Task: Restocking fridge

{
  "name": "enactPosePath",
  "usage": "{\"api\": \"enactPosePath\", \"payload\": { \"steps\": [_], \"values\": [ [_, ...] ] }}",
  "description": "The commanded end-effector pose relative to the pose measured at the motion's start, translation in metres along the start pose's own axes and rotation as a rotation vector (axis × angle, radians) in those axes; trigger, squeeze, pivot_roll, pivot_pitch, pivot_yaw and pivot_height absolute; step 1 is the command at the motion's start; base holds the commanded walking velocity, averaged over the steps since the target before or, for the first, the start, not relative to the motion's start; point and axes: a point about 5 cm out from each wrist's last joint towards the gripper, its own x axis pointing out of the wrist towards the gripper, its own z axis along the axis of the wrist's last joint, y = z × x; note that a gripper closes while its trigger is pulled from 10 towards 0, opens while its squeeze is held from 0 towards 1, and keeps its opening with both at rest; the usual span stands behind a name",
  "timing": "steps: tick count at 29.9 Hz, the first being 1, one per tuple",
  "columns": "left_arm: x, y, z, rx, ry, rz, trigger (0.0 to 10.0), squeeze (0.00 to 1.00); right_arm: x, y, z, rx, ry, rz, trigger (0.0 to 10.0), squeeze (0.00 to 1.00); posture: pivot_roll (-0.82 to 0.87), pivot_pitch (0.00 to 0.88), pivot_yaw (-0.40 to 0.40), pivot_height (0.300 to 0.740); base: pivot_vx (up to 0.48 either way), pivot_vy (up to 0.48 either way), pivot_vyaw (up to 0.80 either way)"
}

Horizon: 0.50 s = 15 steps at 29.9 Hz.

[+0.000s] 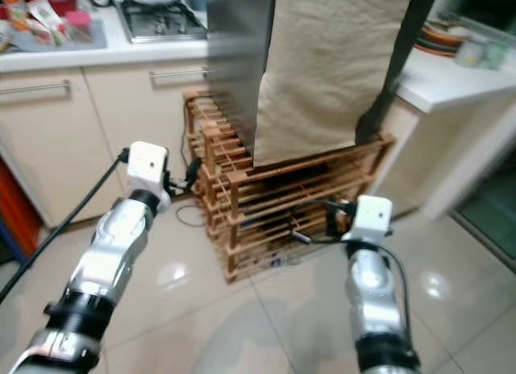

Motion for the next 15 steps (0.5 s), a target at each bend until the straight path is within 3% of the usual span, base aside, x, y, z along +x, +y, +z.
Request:
{"api": "enactPosePath", "payload": {
  "steps": [1, 4, 8, 15],
  "values": [
    [-0.002, -0.01, 0.006, -0.032, -0.035, -0.014, 10.0, 0.0, 0.003, -0.006, 0.007, -0.023, -0.029, -0.015, 10.0, 0.0, -0.01, 0.0, -0.062, 0.74, 0.0, 0.0, 0.0],
    [-0.005, -0.008, 0.012, -0.098, -0.082, 0.008, 10.0, 0.0, 0.004, -0.004, 0.009, -0.024, -0.04, -0.002, 10.0, 0.0, 0.0, 0.0, -0.067, 0.74, 0.0, 0.0, 0.0],
    [-0.001, -0.009, 0.023, -0.117, -0.13, 0.019, 10.0, 0.0, 0.008, 0.003, 0.013, -0.04, -0.053, 0.03, 10.0, 0.0, 0.0, 0.0, -0.083, 0.74, 0.461, 0.0, 0.0],
    [0.007, -0.004, 0.035, -0.104, -0.162, 0.047, 10.0, 0.0, 0.015, 0.011, 0.021, -0.051, -0.078, 0.058, 10.0, 0.0, -0.02, 0.0, -0.069, 0.74, 0.461, 0.0, -0.71]
  ]
}}
